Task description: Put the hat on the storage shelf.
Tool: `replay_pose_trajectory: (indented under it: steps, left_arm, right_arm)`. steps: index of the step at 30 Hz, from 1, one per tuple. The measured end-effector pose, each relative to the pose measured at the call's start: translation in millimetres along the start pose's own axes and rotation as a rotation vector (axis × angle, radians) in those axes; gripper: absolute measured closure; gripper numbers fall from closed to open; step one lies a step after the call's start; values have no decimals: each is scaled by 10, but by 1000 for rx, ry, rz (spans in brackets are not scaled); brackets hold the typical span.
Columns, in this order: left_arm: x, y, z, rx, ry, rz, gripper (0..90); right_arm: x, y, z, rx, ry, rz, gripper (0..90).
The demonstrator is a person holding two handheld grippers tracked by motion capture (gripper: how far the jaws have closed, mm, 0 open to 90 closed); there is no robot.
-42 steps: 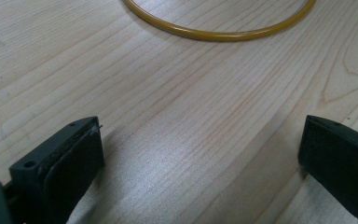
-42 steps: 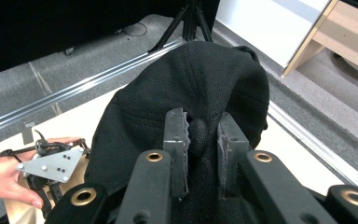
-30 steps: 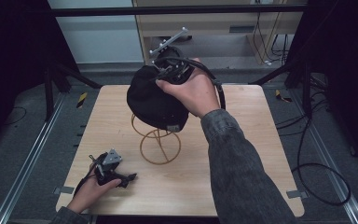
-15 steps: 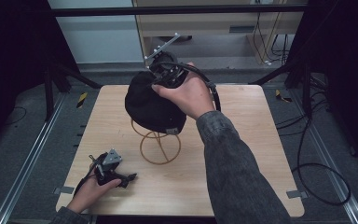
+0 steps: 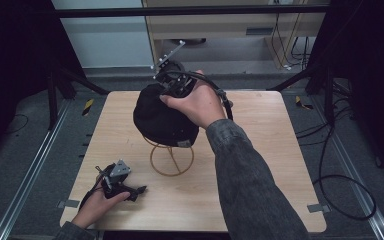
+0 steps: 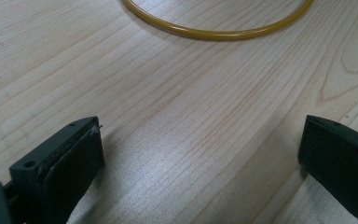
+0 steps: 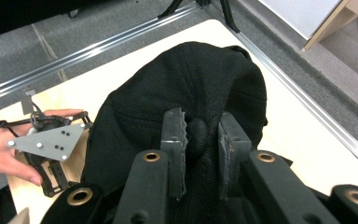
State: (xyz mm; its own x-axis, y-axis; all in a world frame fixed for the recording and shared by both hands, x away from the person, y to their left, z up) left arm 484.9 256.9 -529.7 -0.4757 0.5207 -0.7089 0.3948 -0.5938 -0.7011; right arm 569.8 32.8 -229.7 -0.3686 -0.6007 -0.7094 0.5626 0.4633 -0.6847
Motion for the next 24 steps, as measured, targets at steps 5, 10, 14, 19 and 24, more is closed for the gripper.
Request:
replay_pose_trajectory:
  steps: [5,10,14,19,24]
  left_arm:
    - [0,0,0,0,0,0,0]
    - [0,0,0,0,0,0,0]
    - [0,0,0,0,0,0,0]
    - [0,-1,0,0,0,0,0]
    - [0,-1,0,1,0,0,0]
  right_arm:
    - [-13,66,-25,-1,-11,-19,755]
    - [-30,103,-77,-10,-24,-11,754]
    - [-24,124,-86,-3,-33,-22,754]
    - [-2,117,-33,-1,-12,-30,752]
    - [18,140,-22,-2,-10,-45,748]
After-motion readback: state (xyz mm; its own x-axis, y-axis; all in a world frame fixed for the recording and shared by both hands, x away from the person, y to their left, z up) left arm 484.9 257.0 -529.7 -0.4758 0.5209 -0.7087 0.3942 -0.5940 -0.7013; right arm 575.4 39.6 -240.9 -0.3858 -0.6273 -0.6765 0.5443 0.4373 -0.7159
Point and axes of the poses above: each handheld gripper's, and its own axes: y roughly forward along the jaws, x roughly out of its underside, z roughly to its right, the point moved 3 cm from there along y, roughly forward along the jaws, and after that the axes turned 8 degrees about x, right-handed, at the moved point
